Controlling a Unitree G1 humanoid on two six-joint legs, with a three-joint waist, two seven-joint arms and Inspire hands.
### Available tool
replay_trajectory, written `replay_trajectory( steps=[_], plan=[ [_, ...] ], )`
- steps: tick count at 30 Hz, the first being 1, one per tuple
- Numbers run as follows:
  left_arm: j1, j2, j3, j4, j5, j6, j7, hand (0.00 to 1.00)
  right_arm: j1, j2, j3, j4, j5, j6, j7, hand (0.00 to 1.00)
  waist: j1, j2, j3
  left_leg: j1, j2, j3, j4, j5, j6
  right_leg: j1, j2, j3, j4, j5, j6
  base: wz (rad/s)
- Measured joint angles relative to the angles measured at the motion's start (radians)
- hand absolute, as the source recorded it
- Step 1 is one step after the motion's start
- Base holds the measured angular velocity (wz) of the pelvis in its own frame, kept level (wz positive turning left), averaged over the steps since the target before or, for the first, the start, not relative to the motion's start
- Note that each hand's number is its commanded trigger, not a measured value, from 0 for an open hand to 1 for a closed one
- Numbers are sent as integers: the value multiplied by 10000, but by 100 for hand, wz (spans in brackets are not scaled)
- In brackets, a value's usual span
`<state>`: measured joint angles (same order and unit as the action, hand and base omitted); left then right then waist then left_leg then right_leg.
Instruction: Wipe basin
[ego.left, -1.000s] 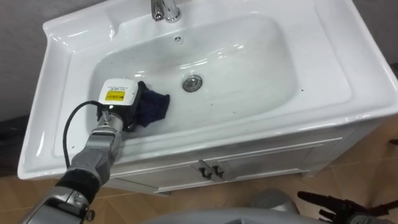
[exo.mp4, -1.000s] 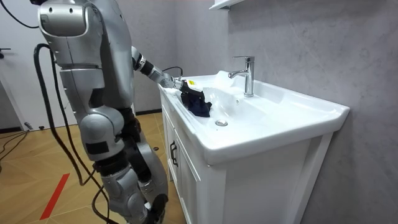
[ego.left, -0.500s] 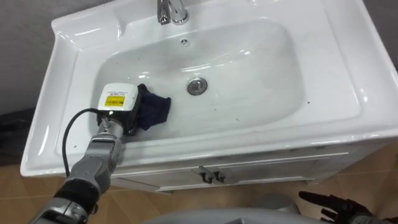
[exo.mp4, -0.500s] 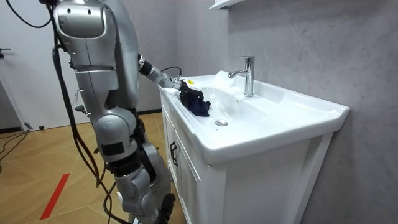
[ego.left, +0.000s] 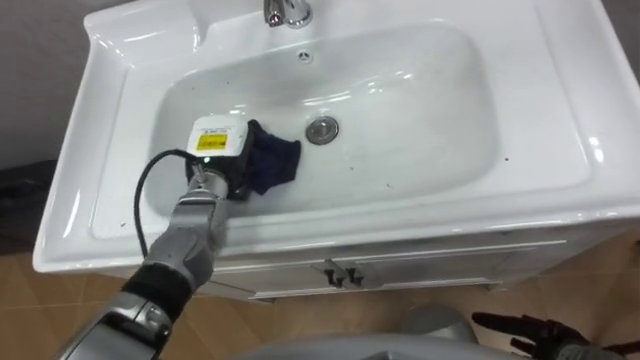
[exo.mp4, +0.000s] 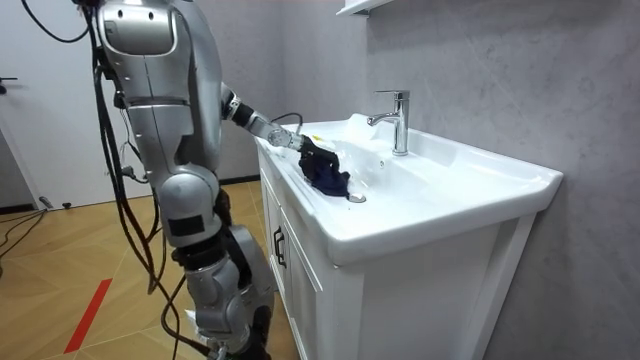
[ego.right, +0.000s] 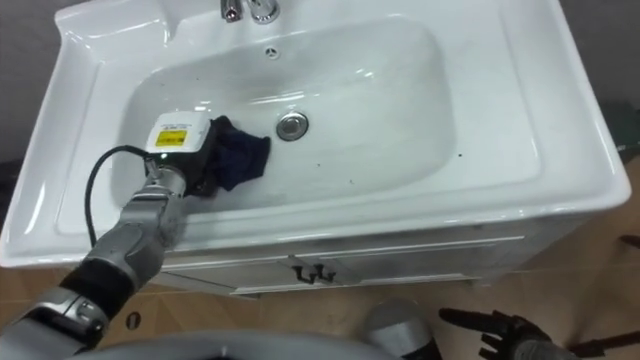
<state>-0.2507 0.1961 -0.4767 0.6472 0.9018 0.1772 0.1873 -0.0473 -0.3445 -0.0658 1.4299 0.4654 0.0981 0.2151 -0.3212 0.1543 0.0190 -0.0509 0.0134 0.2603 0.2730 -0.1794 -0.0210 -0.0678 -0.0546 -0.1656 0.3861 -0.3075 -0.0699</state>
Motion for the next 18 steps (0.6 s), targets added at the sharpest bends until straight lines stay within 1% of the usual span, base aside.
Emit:
replay_trajectory(
  steps=[1, 2, 4, 5, 6, 7, 8, 9, 10, 13, 16, 18],
  plan=[
    [-177, -107, -102, -28, -317, -17, -109, 100, -39, 40, 106, 25, -31, 14, -69, 0, -48, -39, 27, -29, -24, -6, 3, -1, 2, -25, -24, -2, -1, -11, 24, 3],
    [-260, -206, -124, -36, -490, -24, -170, 100, -41, 49, 171, 18, -31, 19, -107, 0, -64, -52, 37, -53, -39, -6, 14, -1, 4, -45, -40, -2, 0, -15, 36, 0],
    [-644, -616, -341, 4, -1032, -32, -296, 100, -78, 59, 536, 29, -84, 71, -227, 0, -90, -131, 85, -61, -112, -7, 20, 0, 6, -50, -129, -11, 39, -50, 102, 4],
    [-731, -721, -383, 0, -1147, -37, -343, 100, -117, 65, 552, 36, -142, 88, -236, 0, -117, -159, 103, -58, -116, -7, 20, -1, 10, -54, -157, -16, 80, -62, 122, 10],
    [-867, -954, -398, -35, -1287, -103, -503, 100, -177, 77, 552, 49, -308, 73, -235, 0, -189, -194, 123, -62, -127, -19, 18, -25, 49, -49, -182, -34, 105, -82, 156, 11],
    [-970, -1157, -470, -50, -1461, -168, -563, 100, -281, 85, 579, 90, -432, 58, -233, 0, -280, -208, 125, -66, -169, -9, 12, -75, 134, -39, -183, -70, 100, -91, 173, 11],
    [-1030, -1244, -532, -70, -1622, -184, -617, 100, -319, 83, 657, 90, -455, 57, -233, 0, -321, -215, 123, -68, -169, -7, 11, -97, 172, -31, -183, -91, 99, -95, 180, 6],
    [-1179, -1396, -728, -121, -1921, -207, -771, 100, -353, 83, 779, 89, -529, 45, -227, 0, -350, -250, 117, -68, -180, -7, 12, -121, 210, -20, -192, -107, 94, -108, 204, 6],
    [-1323, -1457, -1017, -238, -2243, -262, -913, 100, -431, 84, 916, 105, -489, 72, -227, 0, -412, -298, 124, -79, -198, -11, 12, -129, 223, -5, -217, -144, 84, -119, 224, 7],
    [-1394, -1610, -1467, -762, -2944, -331, -1282, 100, -522, 94, 1154, 110, -429, 126, -239, 0, -522, -352, 135, -157, -209, -12, 40, -143, 247, 4, -238, -179, 3, -125, 244, 8],
    [-1387, -1629, -1648, -1226, -3590, -359, -1660, 100, -511, 163, 1227, 73, -437, 131, -283, 0, -578, -348, 132, -267, -205, -21, 42, -144, 247, -6, -238, -266, -84, -119, 255, 11],
    [-1387, -1621, -1648, -1323, -4071, -364, -1834, 100, -493, 216, 1224, 80, -433, 149, -267, 0, -589, -338, 126, -281, -207, -20, 53, -144, 247, 26, -244, -322, -111, -118, 255, 9]
  ],
)
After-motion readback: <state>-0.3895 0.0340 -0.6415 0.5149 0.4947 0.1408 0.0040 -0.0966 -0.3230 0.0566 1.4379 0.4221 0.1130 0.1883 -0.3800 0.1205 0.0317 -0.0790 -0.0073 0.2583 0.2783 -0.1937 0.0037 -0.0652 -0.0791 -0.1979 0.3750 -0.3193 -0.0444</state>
